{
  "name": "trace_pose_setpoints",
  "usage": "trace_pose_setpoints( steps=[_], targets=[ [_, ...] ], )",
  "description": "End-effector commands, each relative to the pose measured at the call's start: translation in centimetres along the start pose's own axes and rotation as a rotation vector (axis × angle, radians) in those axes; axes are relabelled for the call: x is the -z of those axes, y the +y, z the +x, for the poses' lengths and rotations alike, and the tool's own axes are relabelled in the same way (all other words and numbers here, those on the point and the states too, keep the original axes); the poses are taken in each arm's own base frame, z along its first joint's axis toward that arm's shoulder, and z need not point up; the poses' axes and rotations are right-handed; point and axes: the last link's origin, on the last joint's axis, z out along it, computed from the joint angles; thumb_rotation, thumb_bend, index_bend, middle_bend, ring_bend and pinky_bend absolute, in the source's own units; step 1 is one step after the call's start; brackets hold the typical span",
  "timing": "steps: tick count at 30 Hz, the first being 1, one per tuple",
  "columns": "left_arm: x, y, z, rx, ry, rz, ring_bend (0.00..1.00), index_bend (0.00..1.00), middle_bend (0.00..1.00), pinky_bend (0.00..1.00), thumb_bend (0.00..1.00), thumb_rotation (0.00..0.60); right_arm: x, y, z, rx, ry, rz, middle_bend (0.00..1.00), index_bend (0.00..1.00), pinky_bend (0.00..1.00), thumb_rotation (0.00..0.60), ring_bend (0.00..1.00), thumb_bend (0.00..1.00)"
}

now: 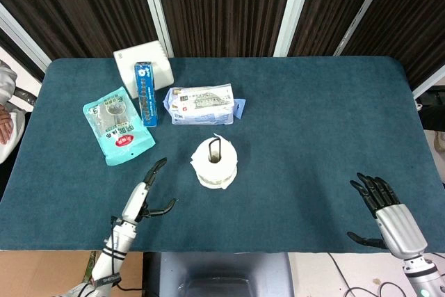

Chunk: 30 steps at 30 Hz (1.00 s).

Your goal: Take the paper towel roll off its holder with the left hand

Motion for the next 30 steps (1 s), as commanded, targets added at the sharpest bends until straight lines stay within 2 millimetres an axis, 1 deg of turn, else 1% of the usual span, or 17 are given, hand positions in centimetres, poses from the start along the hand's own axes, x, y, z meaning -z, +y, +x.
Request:
trace_pose_setpoints(
  steps=[1,5,9,11,13,14,18,25,30],
  targets=[
    [-2.0,1.1,-2.3,0.041,-0.031,0.017,0.00,0.00,0.00,0.01,0.34,0.600,-0.1,0.1,0.1,-0.007,-0.001,-0.006,0.00,0.00,0.00,0.600,0.00,0.06],
    [-3.2,2.1,-3.7,0.027,-0.050,0.009,0.00,0.00,0.00,0.00,0.33,0.600,-0.6,0.2,0.2,-0.028,0.005,-0.022,0.00,0.00,0.00,0.600,0.00,0.06],
    [-3.7,2.3,-4.2,0.021,-0.052,0.014,0.00,0.00,0.00,0.00,0.33,0.600,-0.6,0.2,0.3,-0.030,0.001,-0.019,0.00,0.00,0.00,0.600,0.00,0.06],
    [-4.5,2.3,-4.8,-0.001,-0.051,0.019,0.00,0.00,0.00,0.00,0.33,0.600,-0.6,0.3,0.4,-0.037,-0.006,-0.018,0.00,0.00,0.00,0.600,0.00,0.06],
    [-5.5,2.4,-5.4,-0.033,-0.039,0.023,0.00,0.00,0.00,0.00,0.33,0.600,-0.6,0.8,0.8,-0.043,-0.010,-0.025,0.00,0.00,0.00,0.600,0.00,0.06],
    [-6.4,2.7,-5.7,-0.059,-0.009,0.015,0.00,0.00,0.00,0.01,0.33,0.600,-0.6,1.8,1.6,-0.046,0.007,-0.068,0.00,0.00,0.00,0.600,0.00,0.06],
    [-7.4,3.1,-6.4,-0.083,0.026,0.006,0.00,0.00,0.00,0.00,0.32,0.600,-0.6,2.6,2.4,-0.073,0.013,-0.090,0.00,0.00,0.00,0.600,0.00,0.06],
    [-8.6,3.5,-8.2,-0.052,0.015,0.041,0.00,0.00,0.00,0.01,0.32,0.600,-0.2,3.2,3.1,-0.092,0.037,-0.102,0.00,0.00,0.00,0.600,0.00,0.06],
    [-9.9,3.7,-8.3,-0.048,0.039,0.077,0.00,0.00,0.00,0.01,0.32,0.600,-0.1,3.5,3.3,-0.101,0.042,-0.105,0.00,0.00,0.00,0.600,0.00,0.06]
  ],
)
